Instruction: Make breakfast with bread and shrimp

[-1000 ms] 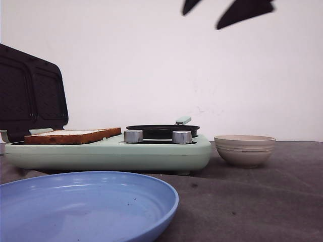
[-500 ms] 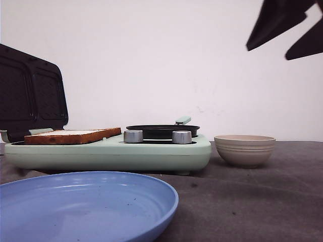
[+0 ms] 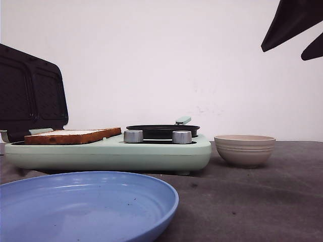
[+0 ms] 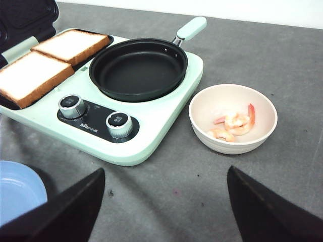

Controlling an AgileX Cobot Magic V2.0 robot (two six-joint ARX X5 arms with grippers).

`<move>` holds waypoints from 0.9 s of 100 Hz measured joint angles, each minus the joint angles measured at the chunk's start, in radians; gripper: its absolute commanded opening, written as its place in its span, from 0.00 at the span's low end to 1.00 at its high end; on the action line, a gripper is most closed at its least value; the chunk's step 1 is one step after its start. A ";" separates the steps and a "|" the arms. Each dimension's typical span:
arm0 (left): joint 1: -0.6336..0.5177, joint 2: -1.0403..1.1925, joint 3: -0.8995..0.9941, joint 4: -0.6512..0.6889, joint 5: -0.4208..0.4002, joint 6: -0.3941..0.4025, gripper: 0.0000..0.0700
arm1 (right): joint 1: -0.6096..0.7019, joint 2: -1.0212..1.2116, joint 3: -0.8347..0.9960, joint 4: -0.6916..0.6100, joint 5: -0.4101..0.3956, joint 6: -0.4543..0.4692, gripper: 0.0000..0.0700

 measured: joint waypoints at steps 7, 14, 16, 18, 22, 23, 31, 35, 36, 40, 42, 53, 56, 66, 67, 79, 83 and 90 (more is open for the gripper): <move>0.000 0.000 0.000 0.002 -0.029 -0.034 0.51 | 0.000 0.000 0.000 0.000 0.000 0.000 0.67; 0.000 0.000 0.000 0.006 -0.076 -0.073 0.51 | 0.000 0.000 0.000 0.000 0.000 0.000 0.67; 0.000 0.000 0.000 0.007 -0.090 -0.085 0.51 | 0.000 0.000 0.000 0.000 0.000 0.000 0.67; 0.000 0.001 0.000 0.007 -0.103 -0.097 0.51 | 0.000 0.000 0.000 -0.001 0.000 0.000 0.67; 0.001 0.006 0.000 0.008 -0.126 -0.119 0.51 | 0.000 0.000 0.000 0.000 0.000 0.000 0.67; 0.002 0.008 0.000 0.008 -0.129 -0.124 0.51 | 0.000 0.000 0.000 0.000 0.000 0.000 0.67; 0.018 0.032 0.004 0.009 -0.142 -0.163 0.52 | 0.000 0.000 0.000 0.000 -0.001 0.000 0.67; 0.030 0.055 0.014 0.005 -0.142 -0.183 0.52 | 0.000 0.000 0.000 0.000 -0.004 0.000 0.67; 0.033 0.060 0.017 0.005 -0.141 -0.187 0.52 | 0.000 0.000 0.000 0.000 -0.005 0.000 0.67; 0.045 0.087 0.034 0.005 -0.129 -0.206 0.53 | 0.000 0.000 0.000 0.000 -0.008 0.000 0.67; 0.052 0.102 0.045 0.006 -0.119 -0.215 0.55 | 0.000 0.000 0.000 0.000 -0.008 0.000 0.67; 0.098 0.191 0.119 0.008 -0.076 -0.269 0.62 | 0.000 0.000 0.000 0.000 -0.008 0.000 0.67; 0.116 0.216 0.141 0.007 -0.060 -0.283 0.62 | 0.000 0.000 0.000 0.000 -0.008 0.000 0.67; 0.179 0.298 0.217 0.005 -0.008 -0.323 0.62 | 0.000 0.000 0.000 -0.001 -0.008 0.000 0.67; 0.187 0.306 0.224 0.005 -0.003 -0.327 0.62 | 0.000 0.000 0.000 -0.001 -0.008 0.000 0.67; 0.285 0.385 0.309 -0.003 0.056 -0.367 0.62 | 0.000 0.000 0.000 -0.006 -0.009 0.000 0.67; 0.322 0.408 0.334 -0.003 0.078 -0.380 0.62 | 0.000 0.000 0.000 -0.010 -0.010 0.000 0.67; 0.383 0.448 0.376 -0.002 0.103 -0.402 0.62 | 0.000 0.000 0.000 -0.011 -0.023 0.000 0.67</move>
